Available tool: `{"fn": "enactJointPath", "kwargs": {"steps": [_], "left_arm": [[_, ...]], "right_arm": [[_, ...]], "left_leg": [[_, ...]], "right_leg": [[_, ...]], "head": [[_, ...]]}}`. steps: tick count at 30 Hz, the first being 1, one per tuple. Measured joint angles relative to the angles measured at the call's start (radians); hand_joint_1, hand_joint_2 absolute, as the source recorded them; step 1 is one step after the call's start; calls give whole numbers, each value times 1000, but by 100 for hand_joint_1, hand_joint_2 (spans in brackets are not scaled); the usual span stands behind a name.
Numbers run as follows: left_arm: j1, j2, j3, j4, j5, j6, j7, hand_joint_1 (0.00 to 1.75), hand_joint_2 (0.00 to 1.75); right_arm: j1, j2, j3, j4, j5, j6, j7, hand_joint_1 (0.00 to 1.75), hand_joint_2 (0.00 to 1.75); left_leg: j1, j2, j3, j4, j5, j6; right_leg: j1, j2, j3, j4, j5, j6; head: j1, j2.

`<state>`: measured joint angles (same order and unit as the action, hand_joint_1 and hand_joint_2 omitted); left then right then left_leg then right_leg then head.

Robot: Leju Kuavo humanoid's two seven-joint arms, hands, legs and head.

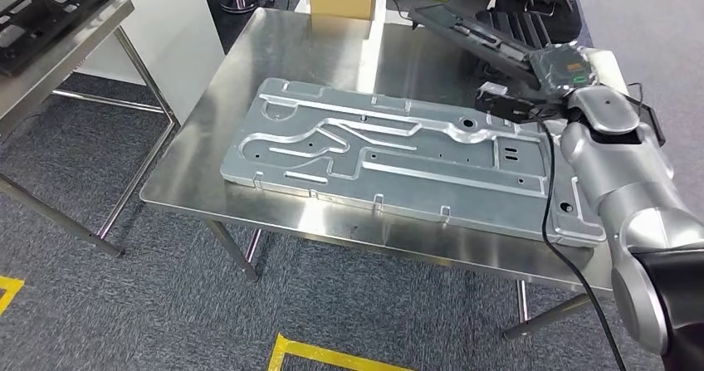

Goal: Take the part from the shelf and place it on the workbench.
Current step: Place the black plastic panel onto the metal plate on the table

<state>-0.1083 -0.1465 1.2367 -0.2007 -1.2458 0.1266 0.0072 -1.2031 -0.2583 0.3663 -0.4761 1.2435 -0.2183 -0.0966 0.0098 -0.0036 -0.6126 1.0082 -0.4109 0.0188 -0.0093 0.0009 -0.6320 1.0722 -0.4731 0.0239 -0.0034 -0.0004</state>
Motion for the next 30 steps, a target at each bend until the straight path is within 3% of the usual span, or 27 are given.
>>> {"fn": "enactJointPath", "kwargs": {"steps": [3,4,5,7,9,10,14,16,18,19,20,21,24,25,28,30], "left_arm": [[-4,0,0,0,0,-3,-9,0,175],[-4,0,0,0,0,-5,-12,0,175],[-3,0,0,0,0,-7,-15,0,175],[-2,-2,0,0,0,-10,-20,0,175],[-4,-4,0,0,0,-11,-25,0,175],[-5,-5,0,0,1,-11,-27,0,175],[-5,-4,0,0,6,-11,-32,0,175],[-5,-4,0,0,9,-11,-34,0,175],[-5,-4,0,0,12,-11,-37,0,175],[-5,-4,0,0,14,-11,-38,0,175],[-4,-4,0,0,15,-11,-38,0,175],[-3,-4,0,0,17,-11,-38,0,175],[-3,-4,0,0,19,-11,-37,0,175],[-3,-4,0,0,19,-11,-36,0,175],[-2,-4,0,0,19,-11,-33,0,175],[-2,-5,0,0,20,-10,-33,0,175]], "right_arm": [[6,2,24,51,29,-47,23,175,175],[13,5,32,65,38,-59,31,175,175],[22,9,38,77,46,-69,37,175,175],[35,23,49,94,60,-92,45,175,175],[43,42,56,108,69,-118,50,175,175],[48,53,60,115,73,-129,53,175,175],[80,102,72,138,91,-153,64,175,175],[91,125,78,146,97,-166,67,175,175],[102,145,84,153,104,-181,68,175,175],[110,154,87,157,108,-188,68,175,175],[118,163,90,160,112,-196,68,175,175],[127,171,93,162,116,-206,69,175,175],[142,190,103,165,133,-239,77,175,175],[144,195,106,167,139,-249,80,175,175],[154,205,114,172,155,-270,88,175,175],[160,208,118,173,167,-285,94,175,175]], "left_leg": [[1,-1,4,-4,0,8],[1,-2,5,-3,-1,8],[1,-3,5,-2,-2,7],[1,-4,6,6,-9,1],[-2,-3,3,17,-18,-9],[-4,-3,1,20,-21,-14],[-4,-2,-1,33,-36,-34],[-1,-2,-34,112,-83,-44],[0,-2,-98,247,-142,-49],[1,-2,-123,295,-155,-50],[1,-2,-131,307,-147,-49],[1,-2,-119,276,-121,-46],[-4,-2,-27,75,-27,-30],[-6,-2,-10,38,-18,-26],[-6,-2,-1,16,-14,-16],[0,-1,6,1,-6,-5]], "right_leg": [[-5,0,-91,181,-78,10],[-7,0,-113,218,-83,13],[-9,0,-119,217,-69,14],[-14,-2,-75,111,2,16],[-14,-1,-23,-2,47,11],[-12,0,-12,-28,52,7],[-10,3,-7,-36,49,-21],[-12,2,-3,-38,48,-32],[-9,2,-1,-38,46,-38],[-7,3,0,-38,45,-40],[-6,3,2,-37,43,-41],[-4,4,4,-37,42,-42],[0,5,8,-35,38,-38],[1,5,8,-35,37,-34],[3,5,8,-40,39,-19],[3,4,-2,-16,18,-9]], "head": [[1,0],[1,0],[2,0],[2,0],[1,0],[0,0],[-2,0],[-5,0],[-7,0],[-7,0],[-7,0],[-7,0],[-7,0],[-6,0],[-6,0],[-4,0]]}}
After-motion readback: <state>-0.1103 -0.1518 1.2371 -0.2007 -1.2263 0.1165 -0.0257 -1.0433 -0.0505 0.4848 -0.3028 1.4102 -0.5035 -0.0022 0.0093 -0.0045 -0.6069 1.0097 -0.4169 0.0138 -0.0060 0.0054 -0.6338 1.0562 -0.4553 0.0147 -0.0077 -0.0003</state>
